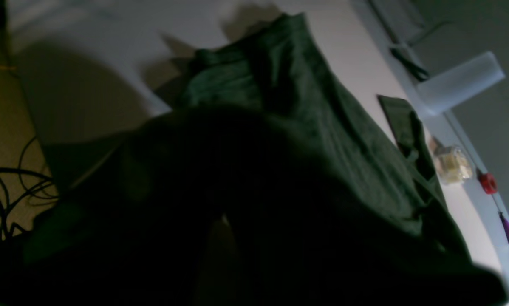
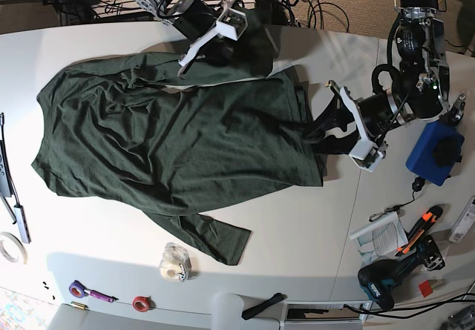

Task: Layout the t-shirt on the table in an organized manner, then fold the t-shirt properly
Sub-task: 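Grasp the shirt edges with both grippers near the collar and shoulder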

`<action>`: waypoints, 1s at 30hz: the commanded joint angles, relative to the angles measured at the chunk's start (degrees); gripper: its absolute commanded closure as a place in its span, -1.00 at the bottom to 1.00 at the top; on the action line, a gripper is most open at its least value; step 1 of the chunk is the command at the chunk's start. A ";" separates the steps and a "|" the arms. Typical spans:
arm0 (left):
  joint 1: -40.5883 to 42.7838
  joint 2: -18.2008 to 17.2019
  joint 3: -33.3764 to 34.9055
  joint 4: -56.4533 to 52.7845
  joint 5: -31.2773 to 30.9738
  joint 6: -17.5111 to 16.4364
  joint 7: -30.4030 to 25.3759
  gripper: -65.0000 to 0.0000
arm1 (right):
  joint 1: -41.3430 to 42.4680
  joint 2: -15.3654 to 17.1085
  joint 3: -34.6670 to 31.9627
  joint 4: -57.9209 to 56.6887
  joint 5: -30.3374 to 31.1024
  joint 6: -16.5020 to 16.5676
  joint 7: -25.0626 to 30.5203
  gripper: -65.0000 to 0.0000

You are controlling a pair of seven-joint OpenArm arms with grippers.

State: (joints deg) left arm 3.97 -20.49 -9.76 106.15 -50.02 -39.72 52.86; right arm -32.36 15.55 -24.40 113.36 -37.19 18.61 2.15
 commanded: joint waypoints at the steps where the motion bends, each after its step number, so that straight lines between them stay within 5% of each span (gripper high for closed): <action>1: -0.74 -0.48 -0.24 0.96 -1.44 -0.28 -1.16 0.40 | 0.02 0.17 -0.02 1.01 0.76 -0.42 1.79 0.51; 9: 1.18 -0.46 -0.17 0.96 -1.42 -0.28 -1.18 -0.02 | 1.01 0.17 -0.02 1.01 0.76 -2.49 2.34 0.50; 14: 2.97 -0.48 -0.17 0.96 -1.44 -0.28 -1.11 -0.04 | 2.89 0.17 -0.02 1.03 0.61 -5.07 2.05 0.50; 17: 4.72 -0.48 -0.17 0.96 -2.08 -0.28 -0.07 -0.04 | 3.87 0.20 0.11 1.03 -2.23 -14.88 -1.11 0.50; 23: 8.37 -0.46 1.99 0.96 -3.17 -0.28 0.79 -0.04 | 5.68 0.66 3.21 1.03 -8.94 -42.95 -14.60 0.50; 25: 8.74 -0.46 4.33 0.96 -3.15 -0.28 2.54 -0.04 | 5.70 0.66 6.12 1.03 -10.29 -47.04 -16.22 0.50; 30: 8.72 -0.46 12.76 0.96 -3.06 -0.28 6.84 -0.04 | 5.66 0.66 13.42 1.03 -10.21 -47.54 -19.21 0.50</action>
State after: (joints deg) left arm 13.15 -20.53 3.33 106.13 -51.68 -39.72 60.51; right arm -26.83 15.86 -11.16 113.36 -46.61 -27.83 -17.85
